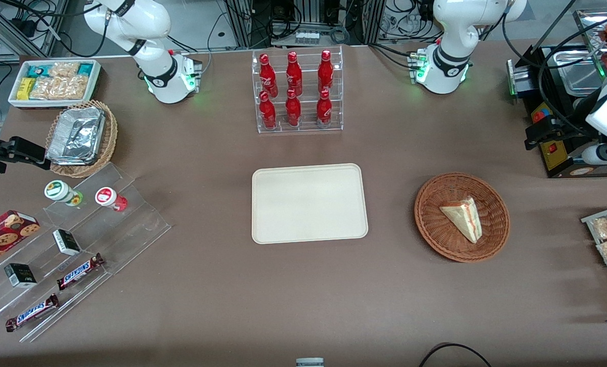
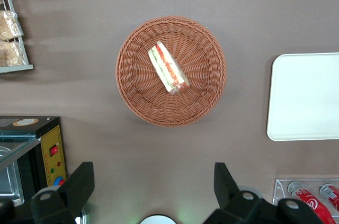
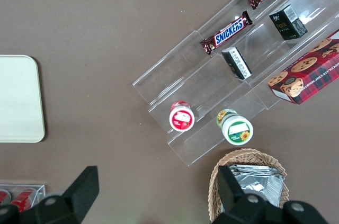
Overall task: Place sandwich from basket to tray
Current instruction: 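Move the left gripper down toward the sandwich in the wicker basket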
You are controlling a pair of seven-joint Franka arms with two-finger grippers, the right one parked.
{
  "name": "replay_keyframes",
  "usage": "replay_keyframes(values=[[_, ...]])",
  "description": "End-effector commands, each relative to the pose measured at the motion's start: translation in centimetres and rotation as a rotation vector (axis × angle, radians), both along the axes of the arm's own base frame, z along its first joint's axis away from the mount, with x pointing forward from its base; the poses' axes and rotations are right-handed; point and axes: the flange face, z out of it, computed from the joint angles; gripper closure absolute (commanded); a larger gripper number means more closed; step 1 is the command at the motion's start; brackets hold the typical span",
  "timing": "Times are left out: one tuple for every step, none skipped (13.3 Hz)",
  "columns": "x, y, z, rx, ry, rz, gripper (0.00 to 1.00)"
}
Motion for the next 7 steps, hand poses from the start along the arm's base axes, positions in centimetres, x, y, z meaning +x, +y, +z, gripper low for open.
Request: replay_keyframes(values=[[-0.3, 0.5, 0.5, 0.000, 0.021, -0.020, 0.00], [-0.2, 0.6, 0.5, -0.004, 0.018, -0.019, 0.00], [0.1, 0.7, 0.3, 0.002, 0.015, -0.017, 0.00], [0.4, 0.7, -0.3, 0.004, 0.021, -0.016, 0.00], [1.4, 0.8, -1.9, 0.007, 0.032, -0.005, 0.00], [2.0, 1.0, -3.7, 0.007, 0.048, 0.004, 0.00], [2.4, 1.0, -6.1, 0.008, 0.055, 0.012, 0.00]])
